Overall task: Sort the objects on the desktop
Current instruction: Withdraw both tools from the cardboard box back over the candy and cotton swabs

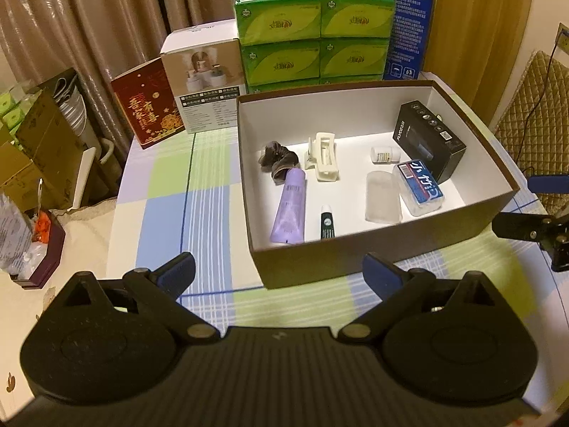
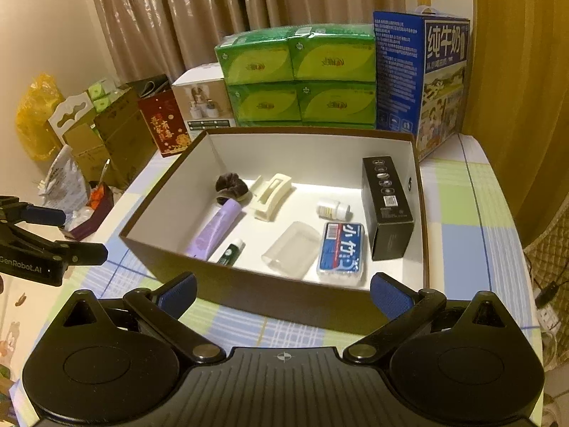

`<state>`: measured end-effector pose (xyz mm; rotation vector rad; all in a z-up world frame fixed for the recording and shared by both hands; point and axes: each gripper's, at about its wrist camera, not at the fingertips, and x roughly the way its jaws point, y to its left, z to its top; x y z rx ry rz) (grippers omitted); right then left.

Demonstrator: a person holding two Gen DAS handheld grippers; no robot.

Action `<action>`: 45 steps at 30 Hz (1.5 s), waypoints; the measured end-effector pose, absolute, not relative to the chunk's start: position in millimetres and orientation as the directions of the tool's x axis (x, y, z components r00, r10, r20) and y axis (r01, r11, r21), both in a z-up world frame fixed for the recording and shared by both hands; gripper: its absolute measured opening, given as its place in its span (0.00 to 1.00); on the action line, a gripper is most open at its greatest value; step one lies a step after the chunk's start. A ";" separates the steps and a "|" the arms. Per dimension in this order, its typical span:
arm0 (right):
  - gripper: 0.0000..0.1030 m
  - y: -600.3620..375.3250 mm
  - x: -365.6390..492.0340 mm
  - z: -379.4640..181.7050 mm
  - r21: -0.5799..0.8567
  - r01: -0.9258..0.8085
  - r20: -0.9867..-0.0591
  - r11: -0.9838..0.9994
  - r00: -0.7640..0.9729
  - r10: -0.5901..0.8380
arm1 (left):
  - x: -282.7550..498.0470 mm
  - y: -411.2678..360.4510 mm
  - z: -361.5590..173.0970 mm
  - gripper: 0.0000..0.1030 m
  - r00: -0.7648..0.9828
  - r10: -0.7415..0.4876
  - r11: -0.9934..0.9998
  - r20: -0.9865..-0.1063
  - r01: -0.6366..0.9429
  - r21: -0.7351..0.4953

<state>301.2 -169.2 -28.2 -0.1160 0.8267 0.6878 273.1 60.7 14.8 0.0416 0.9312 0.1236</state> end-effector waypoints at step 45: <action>0.98 -191.7 178.0 -74.3 0.187 -0.563 -0.809 0.805 0.377 0.451 | 160.0 34.1 -29.2 0.96 0.494 0.057 0.998 -0.867 -0.050 0.037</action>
